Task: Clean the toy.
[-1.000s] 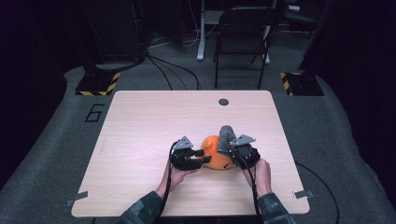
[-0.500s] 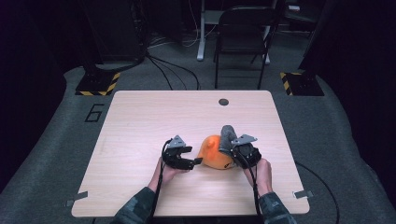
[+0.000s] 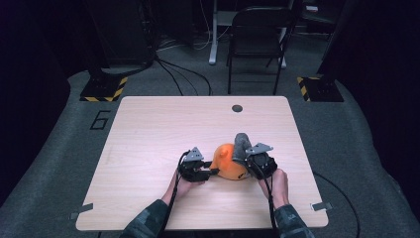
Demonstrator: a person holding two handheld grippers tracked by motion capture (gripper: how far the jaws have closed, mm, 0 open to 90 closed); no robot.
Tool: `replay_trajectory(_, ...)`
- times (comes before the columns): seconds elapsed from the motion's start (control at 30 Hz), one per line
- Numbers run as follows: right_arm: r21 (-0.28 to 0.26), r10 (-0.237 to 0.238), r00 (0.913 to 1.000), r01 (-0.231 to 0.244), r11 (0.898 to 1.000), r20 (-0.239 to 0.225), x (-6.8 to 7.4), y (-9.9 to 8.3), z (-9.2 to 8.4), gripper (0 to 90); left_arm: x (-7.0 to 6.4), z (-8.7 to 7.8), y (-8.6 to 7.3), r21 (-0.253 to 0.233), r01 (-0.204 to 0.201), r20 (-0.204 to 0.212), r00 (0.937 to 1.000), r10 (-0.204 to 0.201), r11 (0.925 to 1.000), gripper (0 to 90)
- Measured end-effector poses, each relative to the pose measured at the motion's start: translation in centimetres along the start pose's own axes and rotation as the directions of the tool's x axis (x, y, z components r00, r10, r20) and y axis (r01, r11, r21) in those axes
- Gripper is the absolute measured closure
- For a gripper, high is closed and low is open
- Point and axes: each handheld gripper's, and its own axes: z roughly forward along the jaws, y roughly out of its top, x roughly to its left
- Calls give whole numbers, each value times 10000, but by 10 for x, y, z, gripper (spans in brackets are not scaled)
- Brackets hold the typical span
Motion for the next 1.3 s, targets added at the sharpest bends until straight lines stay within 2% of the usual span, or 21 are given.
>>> replay_trajectory(0.03, -19, -86, 10000, 86, 10000, -41, -2, 0, -1, 749, 0, -1, 0, -2, -58, 71, 10000, 58, 10000, 688)
replay_trajectory(0.1, -181, 116, 9999, -115, 9998, 89, -9, 1, -9, 750, -1, -1, 0, -134, -195, 32, 9998, 196, 9997, 746)
replay_trajectory(0.17, -262, 420, 9984, -410, 9988, 383, -24, -1, -20, 749, -1, -1, 0, -116, -380, 65, 9993, 381, 9992, 770)
replay_trajectory(0.2, -365, 761, 9958, -743, 9966, 508, -35, -5, -25, 749, -2, -1, -1, -120, -385, 76, 9992, 386, 9992, 776)
replay_trajectory(0.27, -191, 1535, 9850, -1525, 9881, 787, -57, -16, -31, 749, -2, -1, -1, -204, -422, -8, 9991, 422, 9989, 785)
replay_trajectory(0.3, -153, 1839, 9791, -1833, 9829, 872, -68, -24, -31, 749, -2, -1, -2, -209, -418, 18, 9991, 418, 9989, 789)
replay_trajectory(0.37, 278, 2258, 9686, -2298, 9729, 1036, -82, -37, -25, 748, -2, -1, -2, -290, -449, 23, 9990, 450, 9986, 796)
replay_trajectory(0.43, 695, 2346, 9660, -2428, 9676, 1084, -86, -47, -13, 748, -2, -1, -3, -426, -480, -22, 9988, 479, 9979, 803)
replay_trajectory(0.5, 1070, 2347, 9661, -2460, 9633, 1079, -86, -51, -3, 747, -3, -2, -3, -808, -450, -9, 9990, 451, 9957, 814)
replay_trajectory(0.57, 1160, 2299, 9667, -2425, 9632, 1121, -86, -51, 1, 747, -7, -6, 2, -1390, -537, -57, 9986, 534, 9888, 828)
replay_trajectory(0.63, 1075, 2356, 9650, -2479, 9628, 1151, -87, -50, 0, 747, -14, -14, 12, -2140, -669, -77, 9977, 668, 9745, 835)
replay_trajectory(0.67, 936, 2330, 9657, -2440, 9652, 1151, -89, -51, -2, 747, -19, -18, 19, -2389, -866, -78, 9962, 872, 9672, 837)
replay_trajectory(0.7, 919, 2483, 9614, -2596, 9613, 1188, -90, -51, -4, 747, -24, -22, 24, -2589, -1021, -139, 9947, 1019, 9605, 838)
replay_trajectory(0.77, 781, 2618, 9569, -2726, 9590, 1255, -92, -51, -7, 747, -31, -31, 34, -2838, -1223, -53, 9920, 1260, 9511, 838)
replay_trajectory(0.8, 787, 2591, 9579, -2698, 9597, 1238, -95, -52, -10, 747, -33, -35, 38, -2973, -1289, -104, 9912, 1318, 9461, 837)
replay_trajectory(0.87, 646, 2676, 9555, -2768, 9587, 1239, -96, -51, -13, 747, -38, -44, 47, -2946, -1413, -160, 9896, 1430, 9451, 837)
replay_trajectory(0.9, 605, 2686, 9553, -2774, 9588, 1233, -96, -51, -15, 747, -40, -50, 53, -2889, -1515, -216, 9882, 1518, 9453, 836)
replay_trajectory(0.97, 525, 2643, 9570, -2720, 9609, 1194, -94, -47, -19, 747, -44, -55, 60, -2673, -1543, -361, 9880, 1501, 9512, 834)
replay_trajectory(1.03, 414, 2535, 9607, -2595, 9648, 1134, -91, -44, -23, 747, -46, -57, 65, -2299, -1603, -482, 9870, 1533, 9599, 832)
replay_trajectory(1.17, 179, 2284, 9694, -2309, 9728, 897, -81, -33, -32, 746, -42, -52, 67, -1644, -1214, -603, 9918, 1129, 9789, 829)
replay_trajectory(1.3, -124, 1986, 9787, -1983, 9801, 520, -68, -20, -47, 744, -36, -40, 66, -1140, -845, -734, 9944, 764, 9899, 826)
